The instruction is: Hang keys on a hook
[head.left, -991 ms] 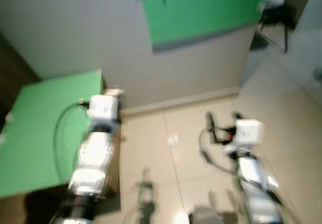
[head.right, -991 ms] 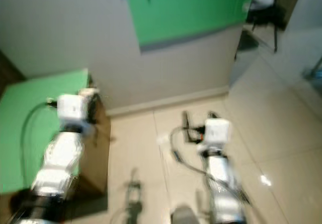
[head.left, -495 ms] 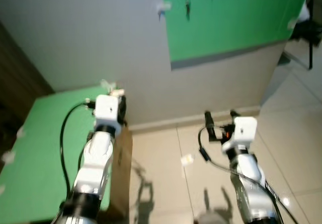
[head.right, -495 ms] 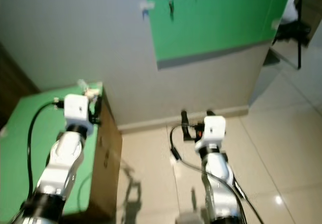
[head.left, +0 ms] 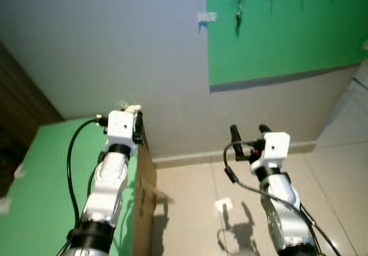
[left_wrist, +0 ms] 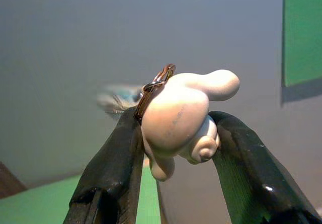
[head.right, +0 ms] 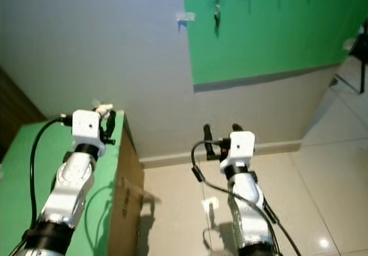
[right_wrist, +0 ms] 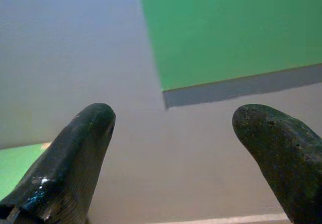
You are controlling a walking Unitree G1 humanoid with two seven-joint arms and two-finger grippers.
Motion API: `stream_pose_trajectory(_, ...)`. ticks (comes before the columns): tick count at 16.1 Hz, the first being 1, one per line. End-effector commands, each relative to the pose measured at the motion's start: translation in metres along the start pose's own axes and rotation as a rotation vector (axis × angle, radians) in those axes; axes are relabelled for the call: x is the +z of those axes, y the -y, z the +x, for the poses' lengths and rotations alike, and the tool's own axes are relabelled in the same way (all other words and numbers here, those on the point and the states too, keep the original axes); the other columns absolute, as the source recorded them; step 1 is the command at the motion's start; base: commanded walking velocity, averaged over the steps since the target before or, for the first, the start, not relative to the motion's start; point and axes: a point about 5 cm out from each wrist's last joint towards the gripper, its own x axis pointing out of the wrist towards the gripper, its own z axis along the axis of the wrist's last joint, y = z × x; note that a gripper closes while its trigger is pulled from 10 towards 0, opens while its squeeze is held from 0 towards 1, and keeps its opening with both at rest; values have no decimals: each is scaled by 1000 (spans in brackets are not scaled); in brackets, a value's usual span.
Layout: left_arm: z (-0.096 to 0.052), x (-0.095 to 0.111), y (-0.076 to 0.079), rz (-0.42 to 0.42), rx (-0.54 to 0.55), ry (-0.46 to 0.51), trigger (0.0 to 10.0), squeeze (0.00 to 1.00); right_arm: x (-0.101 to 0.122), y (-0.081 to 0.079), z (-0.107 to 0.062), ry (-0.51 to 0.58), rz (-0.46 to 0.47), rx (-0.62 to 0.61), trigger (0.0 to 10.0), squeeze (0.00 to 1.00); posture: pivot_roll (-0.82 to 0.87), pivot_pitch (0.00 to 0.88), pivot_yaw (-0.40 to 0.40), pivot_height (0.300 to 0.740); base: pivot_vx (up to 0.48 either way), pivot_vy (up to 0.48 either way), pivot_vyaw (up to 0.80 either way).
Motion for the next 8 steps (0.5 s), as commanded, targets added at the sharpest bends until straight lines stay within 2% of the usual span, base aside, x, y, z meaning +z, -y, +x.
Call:
stream_pose_trajectory(1, 1, 6, 3, -10, -8, 29, 0, 0, 1, 4, 0, 6, -3, -9, 10000, 0, -195, 4, 146, 740, 480, 0, 0)
stream_pose_trajectory(8, 3, 6, 5, -21, -14, 30, 0, 0, 2, 4, 2, 10, -4, -8, 10000, 0, -195, 4, 146, 740, 480, 0, 0)
